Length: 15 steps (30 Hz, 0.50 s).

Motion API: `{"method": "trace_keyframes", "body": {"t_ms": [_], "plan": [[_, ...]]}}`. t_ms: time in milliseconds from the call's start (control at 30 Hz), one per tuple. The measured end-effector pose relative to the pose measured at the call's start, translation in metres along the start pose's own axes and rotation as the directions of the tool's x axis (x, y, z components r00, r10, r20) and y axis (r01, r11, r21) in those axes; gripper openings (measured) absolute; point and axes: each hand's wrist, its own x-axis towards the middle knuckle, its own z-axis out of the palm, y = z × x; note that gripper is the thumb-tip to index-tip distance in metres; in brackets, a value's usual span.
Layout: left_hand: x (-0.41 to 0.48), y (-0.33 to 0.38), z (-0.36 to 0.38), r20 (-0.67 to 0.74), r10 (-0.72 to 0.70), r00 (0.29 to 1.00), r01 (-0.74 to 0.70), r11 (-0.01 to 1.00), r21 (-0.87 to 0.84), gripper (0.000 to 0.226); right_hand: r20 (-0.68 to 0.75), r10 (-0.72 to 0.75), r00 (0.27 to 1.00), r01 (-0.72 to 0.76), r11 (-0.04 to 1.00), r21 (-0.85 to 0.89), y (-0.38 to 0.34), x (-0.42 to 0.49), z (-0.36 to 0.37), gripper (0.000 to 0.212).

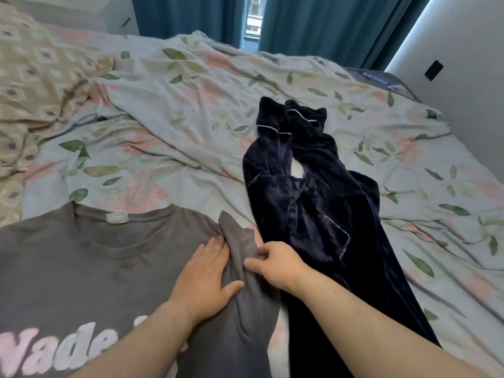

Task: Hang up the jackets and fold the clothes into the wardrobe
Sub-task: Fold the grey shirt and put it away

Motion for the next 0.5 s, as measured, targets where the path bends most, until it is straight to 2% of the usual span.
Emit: {"method": "trace_keyframes", "body": {"t_ms": [100, 200, 267, 333, 400, 500], "plan": [[-0.007, 0.002, 0.009, 0.012, -0.014, 1.000, 0.013, 0.997, 0.082, 0.091, 0.069, 0.027, 0.997, -0.030, 0.998, 0.049, 0.002, -0.003, 0.008, 0.024], [-0.004, 0.011, 0.007, 0.045, -0.050, 0.998, 0.046, 0.996, 0.082, 0.095, 0.004, 0.033, 0.999, -0.032, 0.938, 0.344, 0.011, -0.013, 0.004, 0.021], [0.002, 0.021, 0.007, 0.080, -0.089, 0.993, 0.081, 0.992, 0.099, 0.100, -0.153, 0.163, 0.975, -0.051, 0.830, 0.556, 0.034, -0.024, -0.004, 0.006], [0.008, 0.032, 0.010, 0.120, -0.159, 0.980, 0.146, 0.983, 0.112, 0.106, -0.221, 0.378, 0.899, -0.113, 0.688, 0.717, 0.066, -0.039, -0.010, 0.008], [0.015, 0.041, 0.012, 0.163, -0.201, 0.966, 0.179, 0.974, 0.140, 0.111, -0.101, 0.474, 0.875, -0.185, 0.520, 0.834, 0.088, -0.053, -0.011, 0.008], [0.023, 0.054, 0.010, 0.128, -0.136, 0.982, 0.106, 0.970, 0.217, 0.116, 0.048, 0.391, 0.919, -0.215, 0.395, 0.893, 0.097, -0.057, -0.012, 0.015]]}}
